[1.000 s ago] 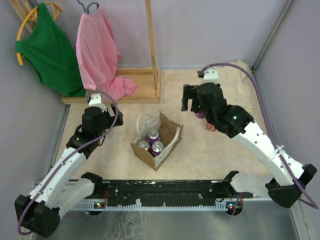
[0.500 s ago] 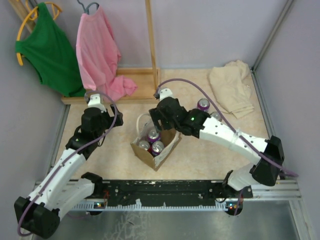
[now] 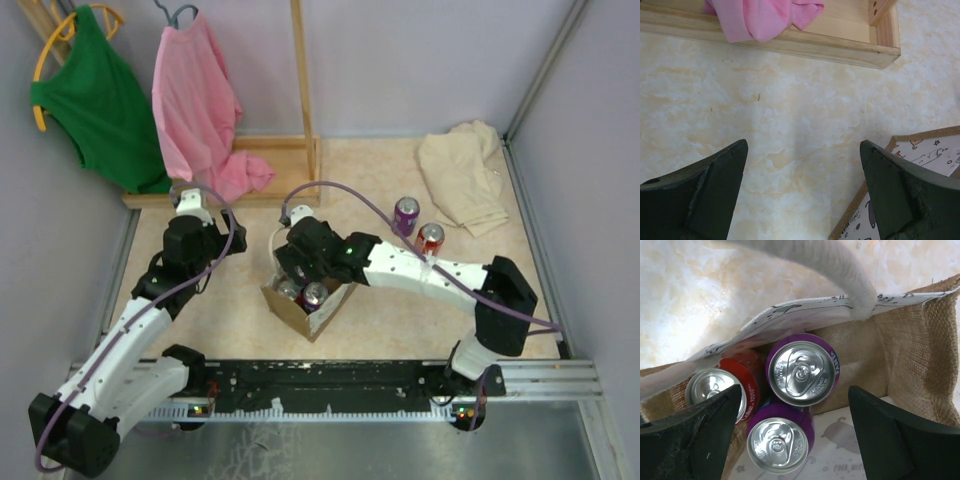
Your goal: Take the beverage out of the canvas bag
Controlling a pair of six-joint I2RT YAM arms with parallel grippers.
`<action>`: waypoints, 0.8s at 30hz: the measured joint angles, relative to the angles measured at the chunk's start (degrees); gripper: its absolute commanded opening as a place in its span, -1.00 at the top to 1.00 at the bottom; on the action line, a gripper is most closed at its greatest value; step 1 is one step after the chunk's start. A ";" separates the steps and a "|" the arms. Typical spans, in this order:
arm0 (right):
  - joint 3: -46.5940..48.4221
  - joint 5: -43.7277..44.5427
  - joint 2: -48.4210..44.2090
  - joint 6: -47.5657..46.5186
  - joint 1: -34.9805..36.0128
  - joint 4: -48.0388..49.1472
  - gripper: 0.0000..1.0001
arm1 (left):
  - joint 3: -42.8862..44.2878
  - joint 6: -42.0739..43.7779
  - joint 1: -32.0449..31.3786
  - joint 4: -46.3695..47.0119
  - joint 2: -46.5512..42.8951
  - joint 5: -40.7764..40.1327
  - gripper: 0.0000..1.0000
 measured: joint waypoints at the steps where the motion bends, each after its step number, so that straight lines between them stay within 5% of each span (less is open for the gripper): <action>1: 0.00 0.33 0.50 -0.02 0.00 0.24 -0.76 | 0.00 0.00 0.00 0.00 0.00 0.00 -0.99; 19: 0.02 5.07 8.66 0.90 -0.09 2.08 -0.66 | 0.00 0.04 0.00 -0.02 0.07 0.07 -0.99; 24: -0.07 5.22 9.05 1.57 -0.13 3.04 -0.45 | 0.00 0.07 0.00 -0.02 0.46 0.07 -0.99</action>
